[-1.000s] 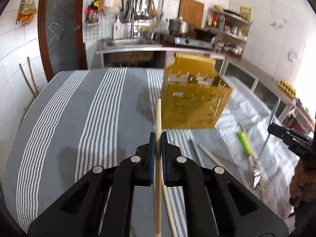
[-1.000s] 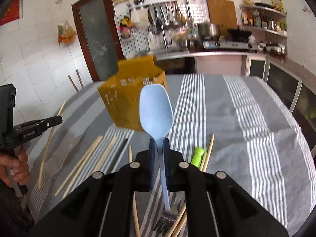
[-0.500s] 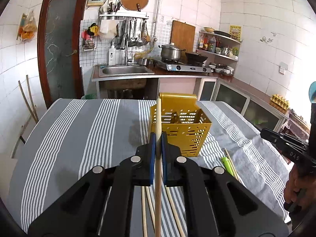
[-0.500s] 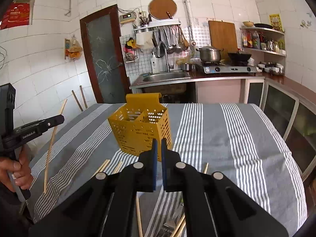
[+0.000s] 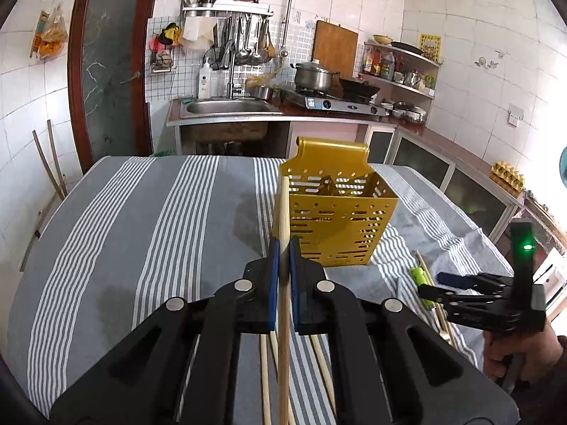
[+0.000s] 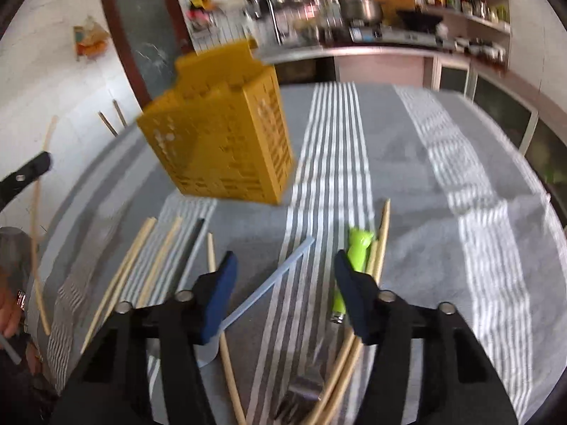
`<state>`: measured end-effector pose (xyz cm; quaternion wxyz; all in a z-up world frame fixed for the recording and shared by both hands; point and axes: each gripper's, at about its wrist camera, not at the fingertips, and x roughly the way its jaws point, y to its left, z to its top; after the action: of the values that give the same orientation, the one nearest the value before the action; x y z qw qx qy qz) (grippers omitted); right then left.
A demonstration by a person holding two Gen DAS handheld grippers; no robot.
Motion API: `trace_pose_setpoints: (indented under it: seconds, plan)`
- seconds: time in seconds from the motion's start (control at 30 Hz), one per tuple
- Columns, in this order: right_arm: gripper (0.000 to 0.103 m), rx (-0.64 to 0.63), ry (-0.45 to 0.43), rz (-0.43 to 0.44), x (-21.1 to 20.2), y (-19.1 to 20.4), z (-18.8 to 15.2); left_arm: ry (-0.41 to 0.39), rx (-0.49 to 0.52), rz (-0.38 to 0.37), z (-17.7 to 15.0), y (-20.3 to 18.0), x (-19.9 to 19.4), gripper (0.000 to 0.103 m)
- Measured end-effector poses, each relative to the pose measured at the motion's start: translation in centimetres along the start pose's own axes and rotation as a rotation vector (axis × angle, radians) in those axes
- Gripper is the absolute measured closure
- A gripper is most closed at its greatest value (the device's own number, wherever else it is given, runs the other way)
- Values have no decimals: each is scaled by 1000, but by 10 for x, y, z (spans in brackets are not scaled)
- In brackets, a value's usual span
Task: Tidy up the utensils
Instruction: 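Lift and carry the spoon and chopstick with both tools toward the yellow basket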
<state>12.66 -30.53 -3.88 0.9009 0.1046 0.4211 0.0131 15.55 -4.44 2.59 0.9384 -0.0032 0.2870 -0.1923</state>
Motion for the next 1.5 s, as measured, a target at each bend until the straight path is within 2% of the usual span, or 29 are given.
trace_pose_setpoints:
  seconds: [0.03, 0.13, 0.27, 0.33, 0.4, 0.53, 0.63, 0.8, 0.97, 1.07, 1.5]
  plan:
    - [60, 2, 14, -3, 6, 1, 0, 2, -3, 0, -1, 1, 2, 99]
    - [67, 7, 97, -65, 36, 6, 1, 14, -8, 3, -2, 5, 10, 99]
    - [72, 1, 127, -123, 57, 10, 1, 29, -14, 0, -5, 10, 18, 99]
    - [87, -21, 121, -128, 58, 14, 3, 37, -19, -2, -6, 12, 22, 99]
    - [96, -23, 121, -113, 55, 15, 3, 42, -19, -2, -6, 12, 23, 99]
    - [96, 7, 100, -83, 40, 9, 3, 41, -20, -3, -5, 12, 23, 98]
    - [96, 26, 49, -36, 18, 6, 8, 35, -15, -7, -4, 9, 20, 98]
    - [96, 39, -66, 33, -34, 6, 14, 15, -6, -13, -2, -1, 8, 98]
    - [96, 6, -191, 66, -84, 12, 18, -16, 9, -14, 3, -10, -9, 98]
    - [96, -12, -247, 75, -100, 14, 22, -33, 17, -14, 6, -17, -18, 99]
    - [96, -52, -368, 85, -135, 15, 32, -79, 54, -12, 20, -31, -41, 99]
